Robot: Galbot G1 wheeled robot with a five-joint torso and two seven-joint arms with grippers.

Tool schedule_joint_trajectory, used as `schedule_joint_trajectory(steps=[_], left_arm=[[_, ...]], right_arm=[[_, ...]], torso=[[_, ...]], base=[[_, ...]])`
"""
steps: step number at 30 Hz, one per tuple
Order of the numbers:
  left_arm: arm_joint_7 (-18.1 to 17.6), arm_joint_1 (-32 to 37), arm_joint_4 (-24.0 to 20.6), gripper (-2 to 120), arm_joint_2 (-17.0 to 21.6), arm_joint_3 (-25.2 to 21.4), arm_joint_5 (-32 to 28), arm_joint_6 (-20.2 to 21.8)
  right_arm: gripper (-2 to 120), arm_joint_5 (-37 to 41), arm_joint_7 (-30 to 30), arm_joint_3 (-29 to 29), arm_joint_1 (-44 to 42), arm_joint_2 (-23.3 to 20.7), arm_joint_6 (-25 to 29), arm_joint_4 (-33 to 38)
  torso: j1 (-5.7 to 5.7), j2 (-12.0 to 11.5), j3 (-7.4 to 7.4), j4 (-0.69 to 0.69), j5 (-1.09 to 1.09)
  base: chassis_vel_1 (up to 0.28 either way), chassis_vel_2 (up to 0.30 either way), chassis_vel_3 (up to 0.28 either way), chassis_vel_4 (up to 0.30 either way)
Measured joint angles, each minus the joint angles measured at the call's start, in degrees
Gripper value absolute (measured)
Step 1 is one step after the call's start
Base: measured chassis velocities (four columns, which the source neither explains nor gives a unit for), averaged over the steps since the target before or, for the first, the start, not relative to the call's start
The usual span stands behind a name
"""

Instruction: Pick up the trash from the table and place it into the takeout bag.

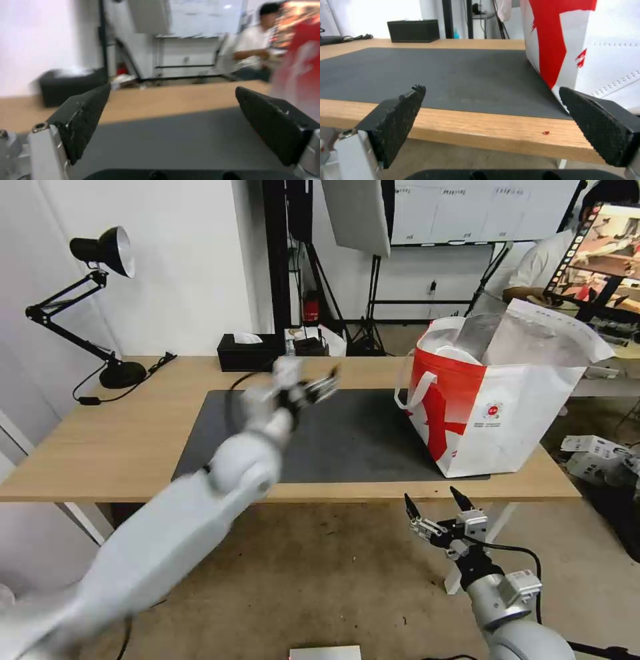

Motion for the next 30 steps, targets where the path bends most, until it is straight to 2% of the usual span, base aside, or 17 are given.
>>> schedule_joint_trajectory(steps=[1,2,5,6,9,10,13,20,30], left_arm=[[0.5,4.2,-1.3,100,0.8,-2.9,1.5,-0.7],[0.5,4.2,-1.3,100,0.8,-2.9,1.5,-0.7],[1.2,15.0,-4.1,100,1.5,-9.8,6.1,-3.0],[1.2,15.0,-4.1,100,1.5,-9.8,6.1,-3.0],[2.9,27.5,-7.1,100,-2.4,-17.3,12.7,-4.9],[2.9,27.5,-7.1,100,-2.4,-17.3,12.7,-4.9],[4.3,37.4,-9.4,100,-6.9,-22.3,16.3,-5.8],[5.2,44.3,-11.4,100,-10.7,-26.3,17.9,-6.2],[6.6,48.1,-12.4,100,-14.1,-27.4,19.3,-5.1]], right_arm=[[100,0.0,0.0,0.0,0.0,0.0,0.0,0.0],[100,0.0,0.0,0.0,0.0,0.0,0.0,0.0],[100,0.0,0.0,0.0,0.0,0.0,0.0,0.0],[100,0.0,0.0,0.0,0.0,0.0,0.0,0.0],[100,0.0,0.0,0.0,0.0,0.0,0.0,0.0],[100,0.0,0.0,0.0,0.0,0.0,0.0,0.0],[100,0.0,0.0,0.0,0.0,0.0,0.0,0.0],[100,0.0,0.0,0.0,0.0,0.0,0.0,0.0],[100,0.0,0.0,0.0,0.0,0.0,0.0,0.0]], torso=[[-0.01,0.0,0.00,0.01,0.01],[-0.01,0.0,0.00,0.01,0.01],[-0.01,0.0,-0.01,-0.04,0.04],[-0.01,0.0,-0.01,-0.04,0.04],[-0.01,0.0,-0.01,-0.04,0.05],[-0.01,0.0,-0.01,-0.04,0.05],[-0.01,0.0,-0.01,-0.02,0.06],[-0.01,0.0,0.00,-0.04,0.06],[0.00,0.0,0.00,-0.04,0.06]], base=[[0.000,0.000,0.000,0.000],[0.000,0.000,0.000,0.000],[0.000,0.000,0.000,0.000],[0.000,0.000,0.000,0.000],[0.000,0.000,0.000,0.000],[0.000,0.000,0.000,0.000],[0.000,0.000,0.000,0.000],[0.000,0.000,0.000,0.000],[0.000,0.000,0.000,0.000]])
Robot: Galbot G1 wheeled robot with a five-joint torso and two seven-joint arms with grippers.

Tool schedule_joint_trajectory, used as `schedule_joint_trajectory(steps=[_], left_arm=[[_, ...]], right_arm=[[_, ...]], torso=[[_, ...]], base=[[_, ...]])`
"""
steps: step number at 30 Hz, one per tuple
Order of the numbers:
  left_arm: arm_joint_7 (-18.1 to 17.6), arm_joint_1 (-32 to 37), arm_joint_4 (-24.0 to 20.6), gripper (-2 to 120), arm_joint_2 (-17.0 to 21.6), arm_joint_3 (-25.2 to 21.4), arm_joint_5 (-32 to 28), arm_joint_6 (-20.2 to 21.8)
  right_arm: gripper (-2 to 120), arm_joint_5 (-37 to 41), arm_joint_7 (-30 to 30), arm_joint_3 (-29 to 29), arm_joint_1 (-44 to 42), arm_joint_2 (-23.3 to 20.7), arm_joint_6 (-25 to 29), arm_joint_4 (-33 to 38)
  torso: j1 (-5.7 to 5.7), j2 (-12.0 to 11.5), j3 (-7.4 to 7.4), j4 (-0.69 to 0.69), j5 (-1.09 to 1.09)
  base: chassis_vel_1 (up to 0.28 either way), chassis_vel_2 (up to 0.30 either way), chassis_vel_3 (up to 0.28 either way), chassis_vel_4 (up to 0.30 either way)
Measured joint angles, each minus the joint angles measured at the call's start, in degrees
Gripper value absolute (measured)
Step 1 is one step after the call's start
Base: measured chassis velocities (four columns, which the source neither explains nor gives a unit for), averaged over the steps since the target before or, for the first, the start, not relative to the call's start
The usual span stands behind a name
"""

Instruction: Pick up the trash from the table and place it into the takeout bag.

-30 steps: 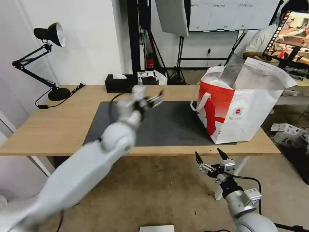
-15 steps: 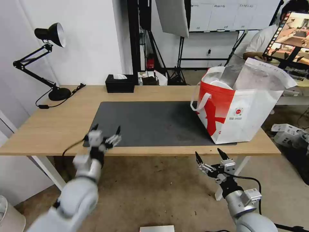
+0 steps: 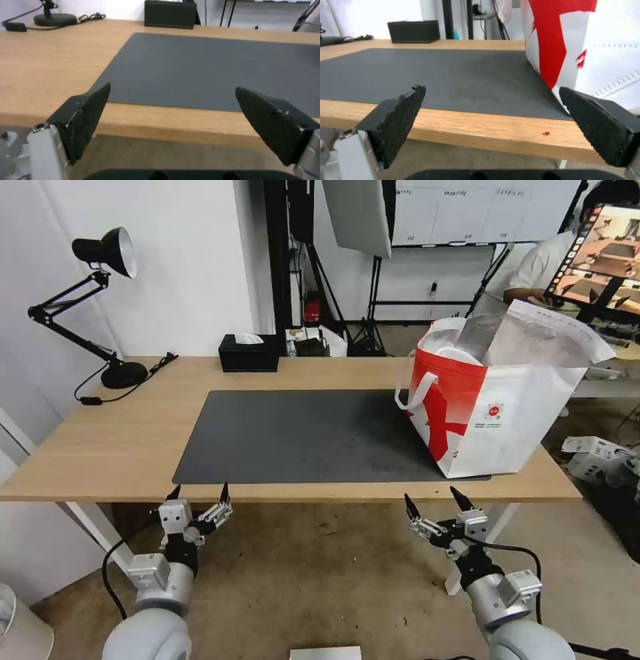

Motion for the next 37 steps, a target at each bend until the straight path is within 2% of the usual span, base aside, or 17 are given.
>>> schedule_joint_trajectory(steps=[37], left_arm=[[0.0,-0.2,-0.1,100,0.0,0.2,-0.2,0.9]], right_arm=[[100,0.0,0.0,0.0,0.0,0.0,0.0,0.0]], torso=[[0.00,0.0,0.00,0.00,-0.01]], base=[[0.000,0.000,0.000,0.000]])
